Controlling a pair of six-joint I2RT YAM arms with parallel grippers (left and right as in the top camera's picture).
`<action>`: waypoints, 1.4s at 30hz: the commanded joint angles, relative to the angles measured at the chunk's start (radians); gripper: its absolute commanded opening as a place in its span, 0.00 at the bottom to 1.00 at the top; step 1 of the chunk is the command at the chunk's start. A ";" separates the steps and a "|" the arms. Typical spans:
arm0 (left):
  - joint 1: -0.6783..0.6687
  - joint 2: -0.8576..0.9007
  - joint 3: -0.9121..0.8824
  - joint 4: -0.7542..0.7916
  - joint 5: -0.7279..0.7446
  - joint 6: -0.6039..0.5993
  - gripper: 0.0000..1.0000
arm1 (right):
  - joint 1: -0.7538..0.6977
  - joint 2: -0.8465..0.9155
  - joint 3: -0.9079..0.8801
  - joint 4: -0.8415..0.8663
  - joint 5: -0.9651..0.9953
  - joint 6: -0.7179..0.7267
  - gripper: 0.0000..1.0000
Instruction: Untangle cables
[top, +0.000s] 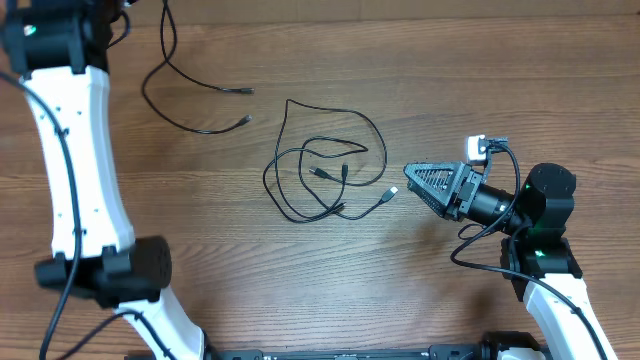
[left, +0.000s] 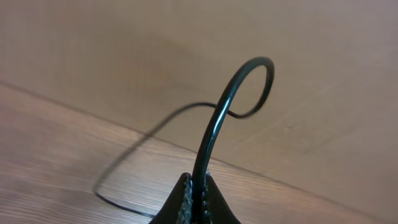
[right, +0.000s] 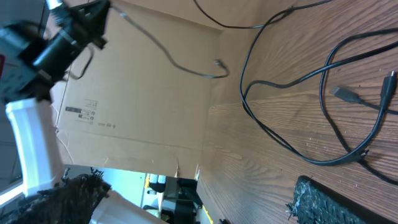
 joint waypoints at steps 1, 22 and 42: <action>0.014 0.089 0.008 0.020 0.026 -0.229 0.04 | -0.001 -0.007 0.008 0.005 0.024 -0.008 1.00; 0.341 0.238 0.006 -0.001 -0.098 -0.285 0.04 | -0.001 -0.007 0.008 0.004 0.093 -0.008 1.00; 0.422 0.337 0.003 -0.015 -0.250 -0.417 1.00 | -0.001 -0.007 0.008 0.004 0.107 -0.008 1.00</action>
